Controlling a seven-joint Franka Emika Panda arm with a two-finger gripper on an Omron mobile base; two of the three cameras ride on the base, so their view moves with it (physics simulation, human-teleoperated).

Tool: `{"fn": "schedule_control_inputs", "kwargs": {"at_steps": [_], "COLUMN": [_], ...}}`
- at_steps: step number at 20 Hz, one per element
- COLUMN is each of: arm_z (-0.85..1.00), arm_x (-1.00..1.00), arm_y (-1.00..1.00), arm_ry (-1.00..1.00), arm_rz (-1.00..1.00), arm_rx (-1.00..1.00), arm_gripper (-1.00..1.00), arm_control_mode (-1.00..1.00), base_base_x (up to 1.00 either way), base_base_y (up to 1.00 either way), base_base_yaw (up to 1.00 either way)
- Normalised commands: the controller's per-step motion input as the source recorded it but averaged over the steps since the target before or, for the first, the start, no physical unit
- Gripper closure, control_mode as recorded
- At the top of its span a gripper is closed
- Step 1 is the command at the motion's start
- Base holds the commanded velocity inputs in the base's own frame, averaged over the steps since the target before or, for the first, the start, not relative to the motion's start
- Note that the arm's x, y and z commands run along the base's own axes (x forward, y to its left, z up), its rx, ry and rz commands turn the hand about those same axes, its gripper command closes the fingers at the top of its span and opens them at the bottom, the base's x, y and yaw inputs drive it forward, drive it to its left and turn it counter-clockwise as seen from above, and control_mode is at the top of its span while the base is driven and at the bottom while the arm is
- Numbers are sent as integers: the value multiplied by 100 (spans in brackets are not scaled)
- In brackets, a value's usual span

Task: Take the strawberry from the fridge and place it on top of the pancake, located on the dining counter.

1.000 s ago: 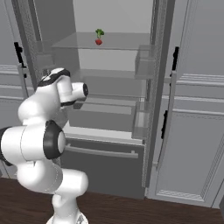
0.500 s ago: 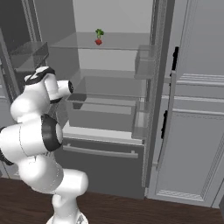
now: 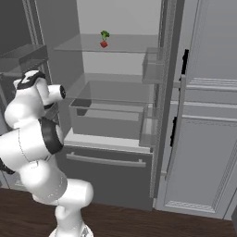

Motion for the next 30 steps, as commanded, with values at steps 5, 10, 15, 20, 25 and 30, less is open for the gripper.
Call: {"fn": "schedule_control_inputs", "kwargs": {"at_steps": [5, 10, 15, 20, 25, 30], "arm_z": [24, 23, 5, 0, 0, 0], "arm_x": [-31, -49, -59, -77, -83, -83], "arm_y": [-41, -82, -82, -72, -66, -56], "arm_ry": [-10, -19, -22, -20, -21, -22], "arm_rz": [0, 0, -1, -7, -11, -14], "arm_rx": [0, -1, -10, -31, -40, -39], "arm_gripper": [-100, -100, -100, -100, -100, -100], "arm_control_mode": [-100, -100, -100, -100, -100, -100], "base_base_x": [0, 0, 0, 0, 0, 0], "base_base_y": [0, 0, 0, 0, 0, 0], "base_base_yaw": [0, 0, 0, 0, 0, 0]}}
